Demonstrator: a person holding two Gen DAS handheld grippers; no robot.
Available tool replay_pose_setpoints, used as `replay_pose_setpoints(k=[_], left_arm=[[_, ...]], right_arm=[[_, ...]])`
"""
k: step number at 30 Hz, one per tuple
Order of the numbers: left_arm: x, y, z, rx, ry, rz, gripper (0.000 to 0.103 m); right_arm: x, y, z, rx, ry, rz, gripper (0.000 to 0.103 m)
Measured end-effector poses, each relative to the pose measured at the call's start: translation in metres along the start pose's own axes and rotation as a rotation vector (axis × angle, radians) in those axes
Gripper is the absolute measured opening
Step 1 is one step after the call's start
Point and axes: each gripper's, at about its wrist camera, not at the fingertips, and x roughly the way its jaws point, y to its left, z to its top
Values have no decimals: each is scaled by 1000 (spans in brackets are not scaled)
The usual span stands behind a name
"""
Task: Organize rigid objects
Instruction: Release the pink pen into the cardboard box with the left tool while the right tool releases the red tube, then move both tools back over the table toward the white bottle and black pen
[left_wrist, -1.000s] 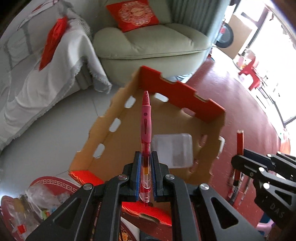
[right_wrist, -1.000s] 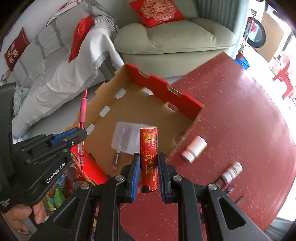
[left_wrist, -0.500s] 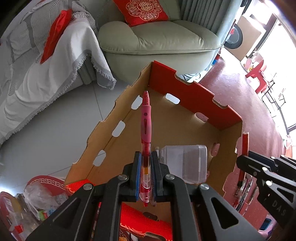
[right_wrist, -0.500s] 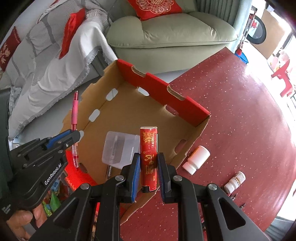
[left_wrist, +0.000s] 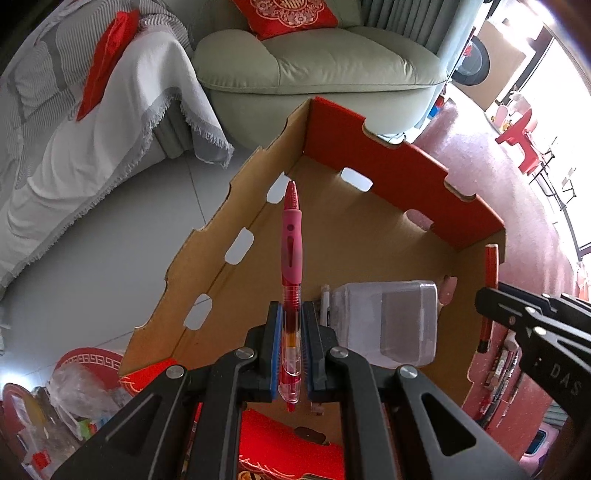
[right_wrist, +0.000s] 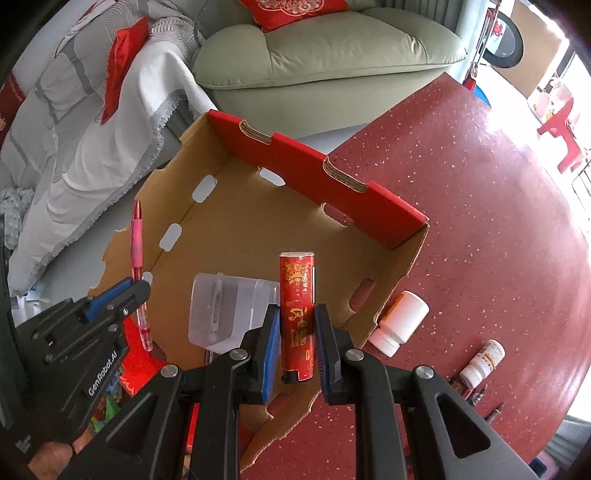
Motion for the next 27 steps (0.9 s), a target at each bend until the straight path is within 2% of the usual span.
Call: replay_pose_setpoints(k=[11, 12, 14, 15, 16, 17, 18, 20, 23, 27], left_arm=[[16, -4, -8, 27, 25, 47, 11], [16, -4, -9, 29, 23, 53, 13], [16, -5, -10, 27, 15, 66, 32], [16, -4, -10, 23, 10, 72, 59], [14, -4, -11, 18, -5, 90, 81], [9, -4, -12, 14, -37, 111, 83], [6, -3, -12, 15, -58, 116, 83], [4, -5, -11, 28, -62, 107, 83], [5, -11, -10, 51, -34, 108, 83], [-8, -26, -18, 78, -35, 30, 83]], right_arm=[[12, -4, 1, 12, 21, -6, 20], [12, -5, 0, 13, 24, -8, 20], [13, -7, 0, 20, 32, 0, 20], [13, -9, -1, 25, 41, 10, 26], [12, -10, -2, 28, 43, 12, 37], [10, -11, -3, 31, 37, 10, 72], [4, -13, -5, 33, 7, 19, 89], [-6, -16, -9, 33, -30, 23, 89], [-17, -25, -16, 38, -40, 18, 89], [-34, -59, -54, 115, -51, 8, 89]])
